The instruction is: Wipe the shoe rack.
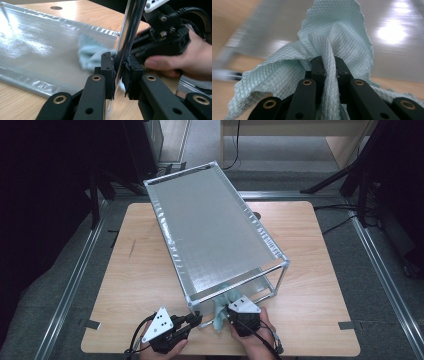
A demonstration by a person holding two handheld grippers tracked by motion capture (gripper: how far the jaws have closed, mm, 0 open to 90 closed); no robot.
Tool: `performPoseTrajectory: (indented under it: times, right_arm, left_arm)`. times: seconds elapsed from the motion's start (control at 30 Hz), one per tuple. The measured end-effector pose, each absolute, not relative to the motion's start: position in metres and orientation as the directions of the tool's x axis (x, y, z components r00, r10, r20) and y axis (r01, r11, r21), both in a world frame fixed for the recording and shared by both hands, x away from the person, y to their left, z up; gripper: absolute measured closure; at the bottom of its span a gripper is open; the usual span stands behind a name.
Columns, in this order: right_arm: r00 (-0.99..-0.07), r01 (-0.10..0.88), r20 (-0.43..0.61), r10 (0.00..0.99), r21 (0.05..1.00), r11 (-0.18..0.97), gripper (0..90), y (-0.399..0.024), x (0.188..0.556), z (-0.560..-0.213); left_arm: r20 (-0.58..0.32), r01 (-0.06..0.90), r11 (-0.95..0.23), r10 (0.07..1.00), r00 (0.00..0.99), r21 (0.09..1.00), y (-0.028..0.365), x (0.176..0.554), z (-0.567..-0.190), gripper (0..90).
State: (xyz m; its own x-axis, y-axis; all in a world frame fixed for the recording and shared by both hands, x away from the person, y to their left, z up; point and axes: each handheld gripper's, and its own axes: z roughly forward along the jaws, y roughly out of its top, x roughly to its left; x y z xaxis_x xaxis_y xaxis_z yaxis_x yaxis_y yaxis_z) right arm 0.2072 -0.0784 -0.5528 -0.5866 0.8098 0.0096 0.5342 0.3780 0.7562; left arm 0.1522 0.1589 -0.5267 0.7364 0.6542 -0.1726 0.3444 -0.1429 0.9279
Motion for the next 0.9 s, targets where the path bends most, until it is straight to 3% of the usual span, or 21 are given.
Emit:
performPoseTrajectory:
  times: [0.23,0.47,0.63,0.7,0.83,0.9]
  right_arm:
    - [-0.616,0.556,0.066,0.785,0.742,0.374,79.9,-0.082,0.209,-0.551]
    - [-0.506,0.592,0.012,0.863,0.732,0.337,80.2,-0.125,0.225,-0.548]
    - [-0.488,0.634,0.017,0.873,0.694,0.341,79.8,-0.149,0.228,-0.541]
    - [-0.458,0.618,-0.030,0.888,0.707,0.343,80.0,-0.161,0.226,-0.541]
    - [-0.360,0.620,0.003,0.933,0.748,0.236,80.2,-0.179,0.227,-0.546]
    - [-0.356,0.613,-0.047,0.933,0.742,0.272,80.1,-0.178,0.230,-0.545]
  left_arm:
    - [-0.162,0.336,-0.153,0.647,0.745,0.929,0.156,0.151,-0.527,80.1]
    - [-0.164,0.334,-0.156,0.637,0.753,0.929,0.155,0.151,-0.527,80.1]
    - [-0.163,0.327,-0.161,0.620,0.767,0.931,0.153,0.150,-0.527,80.1]
    - [-0.164,0.328,-0.160,0.618,0.769,0.931,0.153,0.150,-0.528,80.1]
    - [-0.166,0.328,-0.161,0.615,0.771,0.931,0.151,0.150,-0.527,80.1]
    - [-0.166,0.329,-0.162,0.615,0.771,0.930,0.151,0.150,-0.527,80.1]
